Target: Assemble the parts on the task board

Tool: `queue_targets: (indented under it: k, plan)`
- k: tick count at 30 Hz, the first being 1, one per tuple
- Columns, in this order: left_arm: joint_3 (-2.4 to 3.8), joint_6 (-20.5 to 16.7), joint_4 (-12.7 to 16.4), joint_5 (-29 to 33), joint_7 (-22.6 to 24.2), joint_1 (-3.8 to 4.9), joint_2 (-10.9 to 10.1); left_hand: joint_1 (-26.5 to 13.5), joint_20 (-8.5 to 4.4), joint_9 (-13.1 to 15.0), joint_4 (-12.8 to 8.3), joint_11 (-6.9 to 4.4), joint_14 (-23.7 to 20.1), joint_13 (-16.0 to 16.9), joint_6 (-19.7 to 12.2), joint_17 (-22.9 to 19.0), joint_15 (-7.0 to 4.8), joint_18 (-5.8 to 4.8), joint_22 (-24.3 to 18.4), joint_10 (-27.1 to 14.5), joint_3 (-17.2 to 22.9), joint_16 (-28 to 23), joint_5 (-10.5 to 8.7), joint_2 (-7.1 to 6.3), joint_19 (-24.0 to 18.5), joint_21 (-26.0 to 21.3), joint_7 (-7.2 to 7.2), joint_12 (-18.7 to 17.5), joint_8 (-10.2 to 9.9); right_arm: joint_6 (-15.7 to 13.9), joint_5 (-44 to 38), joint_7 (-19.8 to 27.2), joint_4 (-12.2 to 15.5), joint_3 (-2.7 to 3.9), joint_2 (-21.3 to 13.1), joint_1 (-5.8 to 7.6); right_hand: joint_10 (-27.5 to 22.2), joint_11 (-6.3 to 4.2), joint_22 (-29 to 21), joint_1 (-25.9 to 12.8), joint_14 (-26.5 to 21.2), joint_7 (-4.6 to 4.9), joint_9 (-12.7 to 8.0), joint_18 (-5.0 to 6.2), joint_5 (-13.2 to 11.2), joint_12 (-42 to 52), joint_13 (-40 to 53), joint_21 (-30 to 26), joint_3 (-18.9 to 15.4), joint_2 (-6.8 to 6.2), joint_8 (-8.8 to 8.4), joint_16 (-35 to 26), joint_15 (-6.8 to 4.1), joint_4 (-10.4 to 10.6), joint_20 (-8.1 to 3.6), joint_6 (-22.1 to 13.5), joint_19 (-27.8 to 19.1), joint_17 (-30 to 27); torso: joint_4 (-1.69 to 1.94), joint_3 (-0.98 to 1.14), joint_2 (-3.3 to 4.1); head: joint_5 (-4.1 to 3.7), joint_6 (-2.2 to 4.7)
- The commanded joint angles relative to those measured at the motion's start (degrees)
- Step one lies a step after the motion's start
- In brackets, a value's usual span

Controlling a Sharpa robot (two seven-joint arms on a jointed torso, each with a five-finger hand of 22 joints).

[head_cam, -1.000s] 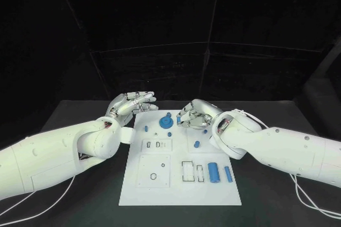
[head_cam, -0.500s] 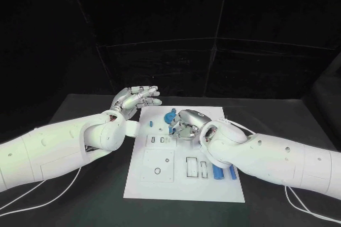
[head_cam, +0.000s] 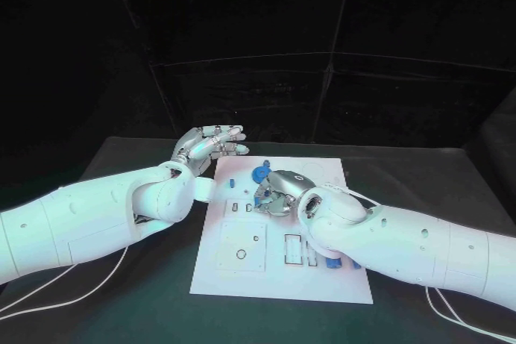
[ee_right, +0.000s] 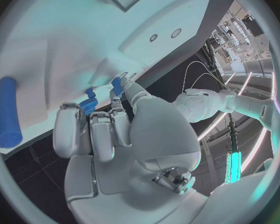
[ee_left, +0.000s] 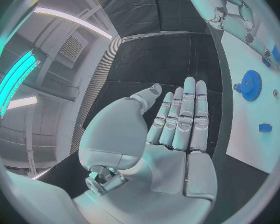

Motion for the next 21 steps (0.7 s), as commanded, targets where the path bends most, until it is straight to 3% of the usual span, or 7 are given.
queue_targets:
  k: [1, 21]
  plan:
    - [0.01, 0.35, -0.01, 0.0, 0.73, 0.1, 0.07, -0.7, -0.03, 0.02, -0.04, -0.13, 0.06, -0.03, 0.22, 0.08, -0.12, 0.74, -0.08, 0.46, 0.19, -0.36, 0.1, -0.03, -0.02, -0.19, 0.19, 0.33, 0.29, 0.64, -1.44, -0.46, -0.35, 0.0, 0.33, -0.08, -0.09, -0.46, 0.0, -0.24, 4.5, -0.59, 0.16, -0.69, 0.16, -0.13, 5.15, 0.18, 0.78, 0.01, 0.14, -0.03, -0.39, 0.41, -0.16, 0.85, 0.19, 8.63, 0.03, -0.01, -0.07, 0.13, -0.11]
    - [0.01, 0.63, -0.03, -0.01, 0.51, 0.1, 0.1, -0.78, -0.03, 0.01, -0.03, -0.12, 0.06, -0.03, 0.25, 0.1, -0.12, 0.74, -0.09, 0.51, 0.29, -0.39, 0.1, -0.04, -0.02, -0.19, 0.2, 0.34, 0.3, 3.57, -2.06, -0.65, -1.26, -0.02, 1.27, -0.5, -0.11, -0.41, -0.04, -0.82, 4.49, -0.51, 0.11, -0.68, -0.31, -0.17, 5.13, 0.15, 1.13, -0.62, -0.07, -0.07, -0.37, 0.45, -0.16, 0.66, 0.18, 8.57, -0.02, -0.03, -0.07, 0.31, -0.26]
